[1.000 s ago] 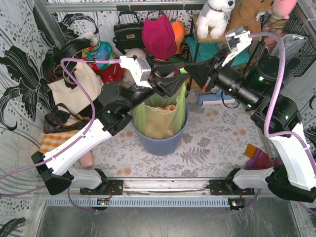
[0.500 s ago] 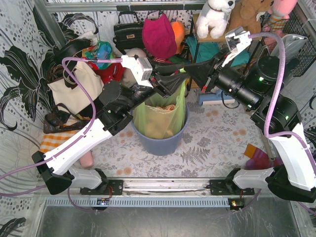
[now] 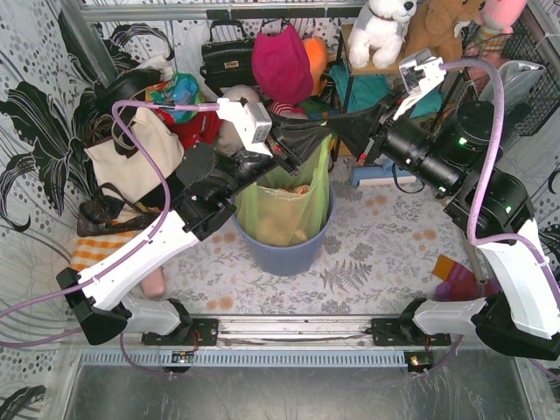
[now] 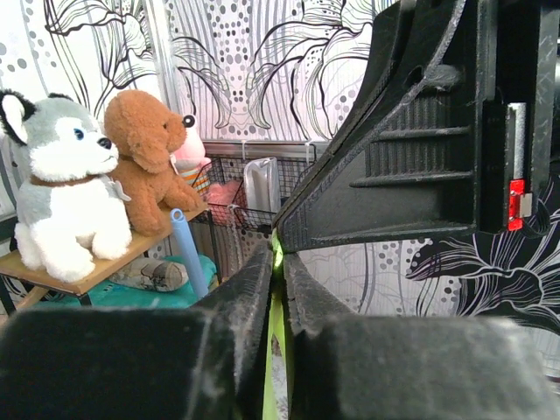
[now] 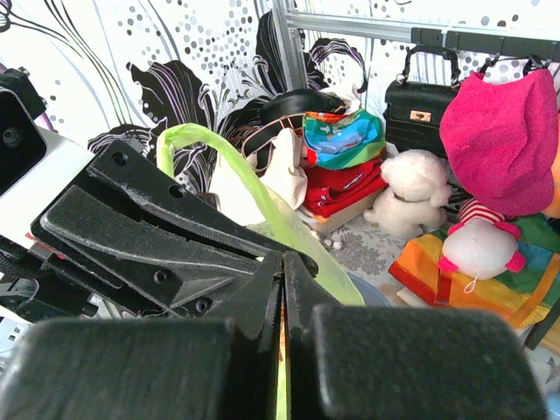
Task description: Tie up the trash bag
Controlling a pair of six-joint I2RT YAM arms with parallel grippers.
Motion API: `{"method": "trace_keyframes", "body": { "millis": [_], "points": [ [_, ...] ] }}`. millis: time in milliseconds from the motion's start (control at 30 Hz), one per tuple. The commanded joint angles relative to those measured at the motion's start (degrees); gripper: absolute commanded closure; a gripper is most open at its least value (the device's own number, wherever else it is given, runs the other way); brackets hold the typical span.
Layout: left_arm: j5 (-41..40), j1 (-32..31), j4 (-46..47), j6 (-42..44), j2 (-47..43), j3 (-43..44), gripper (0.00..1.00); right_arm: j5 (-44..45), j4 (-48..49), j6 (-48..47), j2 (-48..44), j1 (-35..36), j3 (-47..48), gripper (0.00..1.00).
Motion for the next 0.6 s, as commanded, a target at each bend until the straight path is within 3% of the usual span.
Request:
{"method": "trace_keyframes", "body": {
  "millis": [0,233,333,567],
  "points": [
    [-0.2,0.1,2.1,-0.2,-0.7,0.6,0.86,-0.7,2.4,0.2,-1.4,0.3,-0.3,1.0],
    [1.2,0.1,1.6,0.0,-1.5,-0.2,0.95,-0.8,3.6,0.1,-1.5,0.3,-0.4,0.99],
    [3.0,0.1,1.8,0.0,-2.9,-1.9,0.97,-1.3,4.5,0.1,-1.2,0.3,0.0,0.83],
    [11.1,0.2,3.7,0.9,-7.5,-7.3,0.98,-7.2,4.6,-1.1,2.7,0.3,4.0,0.61]
  ]
}}
